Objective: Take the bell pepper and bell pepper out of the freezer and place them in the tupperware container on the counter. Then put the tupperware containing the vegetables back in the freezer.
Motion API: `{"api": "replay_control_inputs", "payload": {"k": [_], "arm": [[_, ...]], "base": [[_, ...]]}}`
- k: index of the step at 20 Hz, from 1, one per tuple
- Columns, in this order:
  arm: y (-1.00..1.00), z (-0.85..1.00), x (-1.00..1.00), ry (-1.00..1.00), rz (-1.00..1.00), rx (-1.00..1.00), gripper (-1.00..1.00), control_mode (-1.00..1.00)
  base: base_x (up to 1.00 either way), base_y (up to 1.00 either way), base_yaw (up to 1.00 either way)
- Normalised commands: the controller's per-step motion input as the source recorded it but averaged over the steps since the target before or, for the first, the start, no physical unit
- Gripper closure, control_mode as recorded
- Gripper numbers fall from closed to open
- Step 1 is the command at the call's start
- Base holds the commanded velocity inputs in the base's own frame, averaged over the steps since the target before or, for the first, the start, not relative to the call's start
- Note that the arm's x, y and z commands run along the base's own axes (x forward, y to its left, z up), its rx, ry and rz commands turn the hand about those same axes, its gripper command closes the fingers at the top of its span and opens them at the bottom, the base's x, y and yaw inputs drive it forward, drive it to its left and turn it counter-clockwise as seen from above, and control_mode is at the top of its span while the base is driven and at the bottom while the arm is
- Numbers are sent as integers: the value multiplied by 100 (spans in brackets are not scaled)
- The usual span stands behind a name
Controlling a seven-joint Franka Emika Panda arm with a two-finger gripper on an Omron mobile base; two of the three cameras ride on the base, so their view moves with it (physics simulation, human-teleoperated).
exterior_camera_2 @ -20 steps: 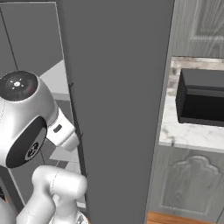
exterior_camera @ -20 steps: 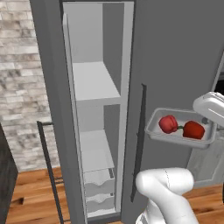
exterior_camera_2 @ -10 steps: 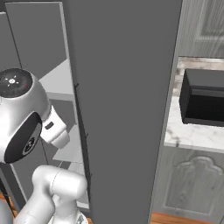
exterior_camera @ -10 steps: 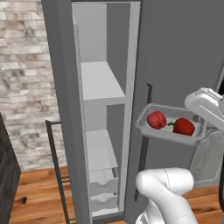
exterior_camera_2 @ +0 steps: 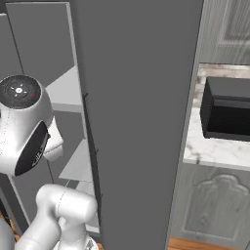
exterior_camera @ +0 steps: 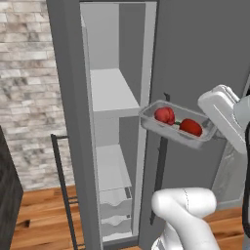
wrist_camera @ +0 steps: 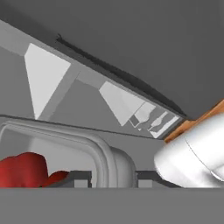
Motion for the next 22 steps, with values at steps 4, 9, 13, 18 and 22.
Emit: {"api": "replay_control_inputs", "payload": {"k": [4, 9, 13, 18, 22], "arm": [[63, 0, 12, -1, -24, 13, 100, -100], [33, 0, 64, 0, -23, 13, 100, -100], [15, 0, 81, 0, -17, 12, 100, -100], [35, 0, 70, 0, -7, 5, 100, -100], [47, 0, 65, 0, -4, 2, 100, -100]], "base": [[0, 0, 0], [0, 0, 0], [0, 0, 0], [0, 0, 0], [0, 0, 0]]}}
